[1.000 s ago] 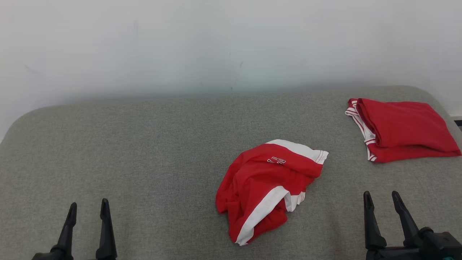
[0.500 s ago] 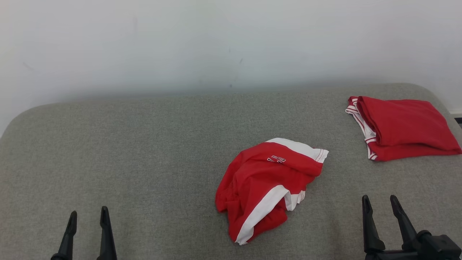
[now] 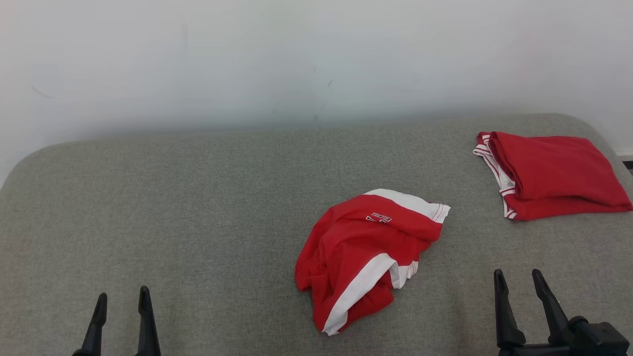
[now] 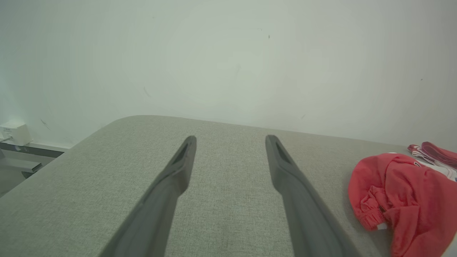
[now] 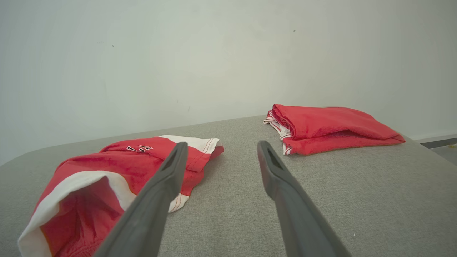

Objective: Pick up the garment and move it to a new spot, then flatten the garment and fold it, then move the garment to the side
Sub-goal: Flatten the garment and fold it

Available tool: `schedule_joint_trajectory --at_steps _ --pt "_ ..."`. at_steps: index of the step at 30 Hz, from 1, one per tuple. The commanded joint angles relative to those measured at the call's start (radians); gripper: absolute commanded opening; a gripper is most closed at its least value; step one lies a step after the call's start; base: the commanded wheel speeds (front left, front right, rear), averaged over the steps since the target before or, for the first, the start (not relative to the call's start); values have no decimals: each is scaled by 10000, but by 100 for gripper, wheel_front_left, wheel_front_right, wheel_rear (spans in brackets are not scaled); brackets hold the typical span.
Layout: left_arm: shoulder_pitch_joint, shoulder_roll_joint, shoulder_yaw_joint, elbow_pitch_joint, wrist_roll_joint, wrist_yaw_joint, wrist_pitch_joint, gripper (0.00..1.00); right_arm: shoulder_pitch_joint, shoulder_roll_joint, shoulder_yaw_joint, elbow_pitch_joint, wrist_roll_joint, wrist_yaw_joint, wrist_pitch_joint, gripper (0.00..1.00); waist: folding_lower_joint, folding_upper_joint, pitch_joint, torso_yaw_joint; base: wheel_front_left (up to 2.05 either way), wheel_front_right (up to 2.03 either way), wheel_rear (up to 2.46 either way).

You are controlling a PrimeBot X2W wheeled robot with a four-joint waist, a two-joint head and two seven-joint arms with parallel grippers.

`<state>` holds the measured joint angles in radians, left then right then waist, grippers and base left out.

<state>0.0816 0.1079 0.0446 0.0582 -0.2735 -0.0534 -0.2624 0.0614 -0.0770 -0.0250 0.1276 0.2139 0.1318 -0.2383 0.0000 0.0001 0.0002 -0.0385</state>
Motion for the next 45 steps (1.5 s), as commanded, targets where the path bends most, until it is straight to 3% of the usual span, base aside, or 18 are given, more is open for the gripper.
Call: schedule_joint_trajectory --at_steps 1,17,29,39,45 --pt "-19 -50 62 27 154 -60 -32 100 -19 -27 15 13 78 -23 -49 100 0 -1 -6 1 0 0 0" --pt "-164 -289 165 214 385 -325 -32 100 -61 -6 34 77 32 -23 -81 100 0 -1 -42 -19 0 0 0" --pt "-1095 -466 -1964 1189 592 -699 -32 100 -127 -2 233 168 106 -23 -91 100 0 -1 94 -381 0 0 0" --pt "-1492 -494 -4010 2650 571 -757 -8 100 -322 -32 240 249 192 -23 -179 100 0 -1 537 -1033 0 0 0" --pt "-1835 -407 -4690 3640 437 -770 19 100 -503 -35 265 286 209 -23 -204 100 0 -1 935 -1448 0 0 0"
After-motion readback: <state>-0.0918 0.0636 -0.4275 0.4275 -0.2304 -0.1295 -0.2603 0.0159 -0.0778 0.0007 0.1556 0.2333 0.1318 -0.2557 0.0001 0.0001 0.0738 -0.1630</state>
